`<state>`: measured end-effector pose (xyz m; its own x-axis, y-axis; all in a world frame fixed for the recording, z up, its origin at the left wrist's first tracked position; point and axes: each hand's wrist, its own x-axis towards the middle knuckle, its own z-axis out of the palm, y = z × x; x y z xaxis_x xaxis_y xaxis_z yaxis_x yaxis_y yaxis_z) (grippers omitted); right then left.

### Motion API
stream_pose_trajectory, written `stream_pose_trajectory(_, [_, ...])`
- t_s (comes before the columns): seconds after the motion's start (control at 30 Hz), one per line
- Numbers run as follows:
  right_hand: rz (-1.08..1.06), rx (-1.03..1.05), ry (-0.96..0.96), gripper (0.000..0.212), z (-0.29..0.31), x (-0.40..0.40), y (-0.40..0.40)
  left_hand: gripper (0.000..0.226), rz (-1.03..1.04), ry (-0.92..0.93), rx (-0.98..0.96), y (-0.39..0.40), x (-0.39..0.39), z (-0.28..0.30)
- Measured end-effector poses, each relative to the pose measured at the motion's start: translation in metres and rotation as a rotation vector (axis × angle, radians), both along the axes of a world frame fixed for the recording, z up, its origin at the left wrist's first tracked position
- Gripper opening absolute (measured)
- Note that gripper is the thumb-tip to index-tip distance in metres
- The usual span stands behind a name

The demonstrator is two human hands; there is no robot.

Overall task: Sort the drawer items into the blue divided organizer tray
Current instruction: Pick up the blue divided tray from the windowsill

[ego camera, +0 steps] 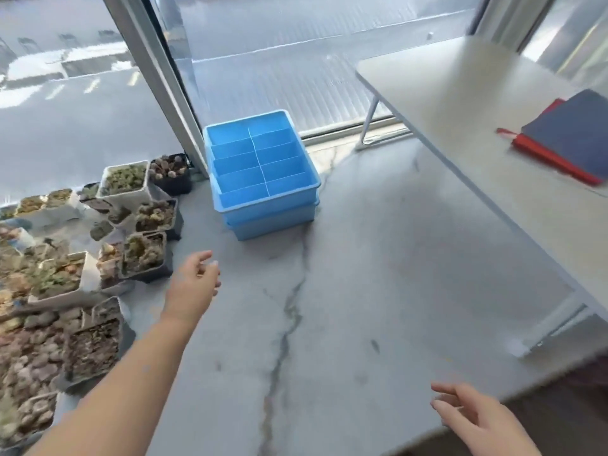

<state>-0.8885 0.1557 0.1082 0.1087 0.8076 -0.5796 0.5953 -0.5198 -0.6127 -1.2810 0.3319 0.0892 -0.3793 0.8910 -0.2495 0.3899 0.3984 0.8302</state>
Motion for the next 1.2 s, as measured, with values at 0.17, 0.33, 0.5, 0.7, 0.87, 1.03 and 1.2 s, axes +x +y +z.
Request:
stream_pose_trajectory(0.17, [-0.124,-0.029,0.031,0.021,-0.007,-0.044,0.003,0.036,-0.028,0.111,-0.009,0.138,-0.025,-0.011])
stream_pose_trajectory(0.33, [-0.201,-0.033,-0.009,0.017,-0.003,-0.048,0.002,0.01,0.032,0.081,-0.093,0.199,-0.019,-0.028])
stream_pose_trajectory(0.5, [-0.297,-0.021,0.02,0.019,0.0,-0.047,-0.01,0.02,0.177,-0.225,-0.059,0.211,-0.012,-0.022])
stream_pose_trajectory(0.7, [-0.353,0.03,0.074,0.018,0.011,-0.048,-0.029,0.04,0.099,-0.374,0.122,0.137,0.005,0.028])
stream_pose_trajectory(0.87, [-0.369,0.161,0.107,0.021,0.036,-0.034,-0.062,0.047,-0.123,-0.574,0.133,0.02,0.043,0.064])
stream_pose_trajectory(1.03, [-0.444,0.337,0.168,0.021,0.059,-0.001,-0.138,0.039,-0.218,-0.589,0.051,-0.113,0.1,0.079])
stream_pose_trajectory(1.2, [-0.686,0.448,0.275,0.018,0.074,0.052,-0.254,0.041,-0.423,-0.602,0.039,-0.24,0.165,0.102])
